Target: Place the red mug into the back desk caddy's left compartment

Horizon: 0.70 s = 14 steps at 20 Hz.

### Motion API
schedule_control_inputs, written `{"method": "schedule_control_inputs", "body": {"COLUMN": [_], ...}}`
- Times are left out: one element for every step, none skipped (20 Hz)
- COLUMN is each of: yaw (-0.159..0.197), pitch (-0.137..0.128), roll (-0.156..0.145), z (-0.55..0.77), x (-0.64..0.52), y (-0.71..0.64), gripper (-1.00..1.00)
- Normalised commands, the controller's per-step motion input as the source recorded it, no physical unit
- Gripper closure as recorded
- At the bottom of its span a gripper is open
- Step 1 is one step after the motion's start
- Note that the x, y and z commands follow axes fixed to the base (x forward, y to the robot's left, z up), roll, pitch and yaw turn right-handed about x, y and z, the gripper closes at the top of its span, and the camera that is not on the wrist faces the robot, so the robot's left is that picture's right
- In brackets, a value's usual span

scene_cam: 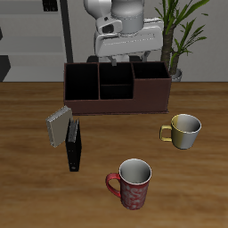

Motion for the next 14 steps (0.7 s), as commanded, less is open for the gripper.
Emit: {"method": "schedule_control_inputs", "body": {"yaw": [0.0,0.165,0.029,0.164,0.0,-0.056,0.035,0.119,0.001,0.003,-0.078,0.047,-0.057,0.003], "pitch": [0.0,-0.153,-0.057,-0.071,0.0,-0.069,-0.016,-0.056,0.007,-0.005,0.001,-0.032,-0.03,-0.026], "roll": [0.0,-0.233,-0.089,-0.212,0.0,-0.074,0.016,-0.16,-0.022,-0.012,0.021,-0.052,0.027,0.084], "z": [-0.12,0.39,0.17,0.44,0.0,0.22,0.07,0.19,0.17,0.16,0.19,0.24,0.12,0.2], "x": [-0.04,0.46,0.58,1.06,0.0,0.52,0.29,0.66,0.56,0.5,0.53,0.41,0.26,0.38], "y": [-0.01,0.14,0.27,0.55,0.0,0.23,0.19,0.2,0.33,0.2,0.35,0.18,0.19,0.27], "gripper": [-1.0,-1.0,-1.0,-1.0,-1.0,-1.0,-1.0,-1.0,-1.0,-1.0,-1.0,-1.0,-1.0,-1.0]}}
